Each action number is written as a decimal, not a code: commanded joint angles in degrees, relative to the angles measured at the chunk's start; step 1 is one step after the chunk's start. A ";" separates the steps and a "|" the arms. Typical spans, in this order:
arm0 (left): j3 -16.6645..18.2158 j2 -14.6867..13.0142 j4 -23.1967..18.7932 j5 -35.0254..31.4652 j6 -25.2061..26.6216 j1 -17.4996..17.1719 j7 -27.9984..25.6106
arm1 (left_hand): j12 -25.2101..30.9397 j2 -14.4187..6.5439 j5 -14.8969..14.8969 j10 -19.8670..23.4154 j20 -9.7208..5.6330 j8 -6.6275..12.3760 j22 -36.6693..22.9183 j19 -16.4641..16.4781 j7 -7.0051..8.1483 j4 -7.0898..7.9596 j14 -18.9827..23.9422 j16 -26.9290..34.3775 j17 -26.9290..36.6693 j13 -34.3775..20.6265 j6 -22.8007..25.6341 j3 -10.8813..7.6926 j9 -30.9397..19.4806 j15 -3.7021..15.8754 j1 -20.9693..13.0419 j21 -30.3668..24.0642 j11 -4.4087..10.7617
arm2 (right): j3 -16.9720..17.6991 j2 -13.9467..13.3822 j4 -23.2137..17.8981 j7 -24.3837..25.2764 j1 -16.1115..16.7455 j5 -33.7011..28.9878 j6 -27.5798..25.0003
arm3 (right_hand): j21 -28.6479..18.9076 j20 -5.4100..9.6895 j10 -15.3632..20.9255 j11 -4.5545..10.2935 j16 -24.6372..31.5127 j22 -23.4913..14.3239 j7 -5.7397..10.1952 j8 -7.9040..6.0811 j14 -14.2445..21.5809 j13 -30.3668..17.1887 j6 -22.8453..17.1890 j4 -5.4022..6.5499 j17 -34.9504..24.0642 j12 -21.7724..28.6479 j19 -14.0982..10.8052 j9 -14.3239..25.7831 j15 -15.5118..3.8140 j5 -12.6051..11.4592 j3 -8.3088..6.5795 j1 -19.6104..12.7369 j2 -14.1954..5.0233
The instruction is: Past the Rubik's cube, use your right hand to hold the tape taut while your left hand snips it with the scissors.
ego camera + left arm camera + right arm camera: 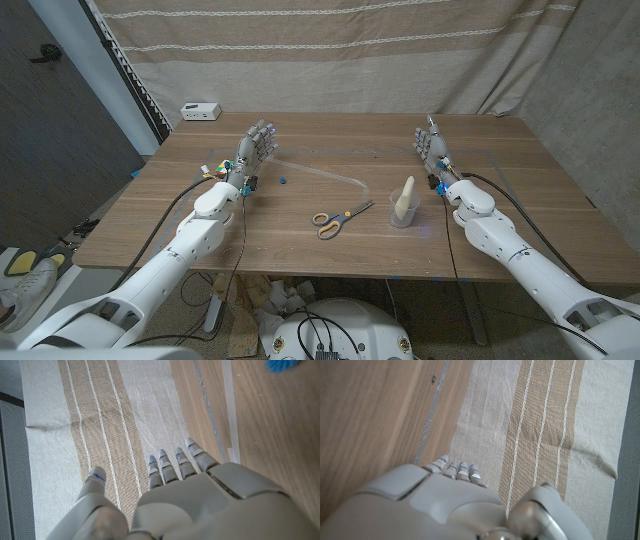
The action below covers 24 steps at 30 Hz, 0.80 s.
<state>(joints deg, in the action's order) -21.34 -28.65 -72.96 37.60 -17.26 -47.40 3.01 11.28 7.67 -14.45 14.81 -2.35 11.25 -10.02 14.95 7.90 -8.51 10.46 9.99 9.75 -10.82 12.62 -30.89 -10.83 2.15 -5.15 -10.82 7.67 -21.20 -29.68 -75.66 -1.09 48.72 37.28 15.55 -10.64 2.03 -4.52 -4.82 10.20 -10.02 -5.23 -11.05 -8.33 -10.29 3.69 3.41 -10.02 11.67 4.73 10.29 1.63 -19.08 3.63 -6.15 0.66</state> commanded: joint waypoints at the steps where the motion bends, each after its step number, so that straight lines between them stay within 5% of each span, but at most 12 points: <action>1: -0.16 0.74 1.59 0.44 -1.16 0.80 1.68 | 0.39 0.39 -0.24 0.45 -3.59 0.26 -0.13 0.59 0.01 -0.08 0.45 0.42 0.23 -0.27 0.56 -0.40 -0.24 6.45 -0.27 -0.35 -0.09 | 0.22 -0.72 -2.32 0.08 1.34 1.17 -1.69 | -0.33 0.92 -0.55 0.02 0.30 -0.16 -0.39 -0.28 -0.43 -0.21 -0.02 0.23 -0.18 0.30 0.62 0.23 -0.05 -0.44 -0.08 -0.61 -0.31; 24: 0.86 0.02 0.38 -0.58 -4.73 -0.49 1.24 | 0.42 0.25 -0.22 0.48 -3.62 0.24 -0.14 0.46 0.15 -0.14 0.29 0.39 0.22 -0.26 0.59 -0.41 -0.22 6.41 -0.69 -0.32 -0.06 | -0.19 -4.52 -9.60 4.52 3.72 -5.31 -1.15 | -0.25 0.97 -0.57 0.41 0.22 -0.15 -0.24 -0.32 -0.56 -0.21 0.17 -0.56 -0.12 0.28 1.04 0.21 -0.18 -0.66 -0.58 -2.15 -1.13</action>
<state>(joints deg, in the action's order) -20.62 -28.55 -72.19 38.13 -20.42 -47.65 4.76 11.27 7.66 -14.45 14.80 -2.16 11.24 -10.02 15.14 8.08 -8.52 10.46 9.98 9.74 -10.81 12.79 -30.89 -10.82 2.15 -5.15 -10.82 7.67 -21.12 -32.50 -82.05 1.40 51.45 35.41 13.94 -10.64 2.04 -4.54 -4.79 10.19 -10.01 -5.22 -11.05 -8.53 -10.28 3.69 2.96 -10.01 11.67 5.34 10.28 1.42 -19.51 3.18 -7.50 -0.69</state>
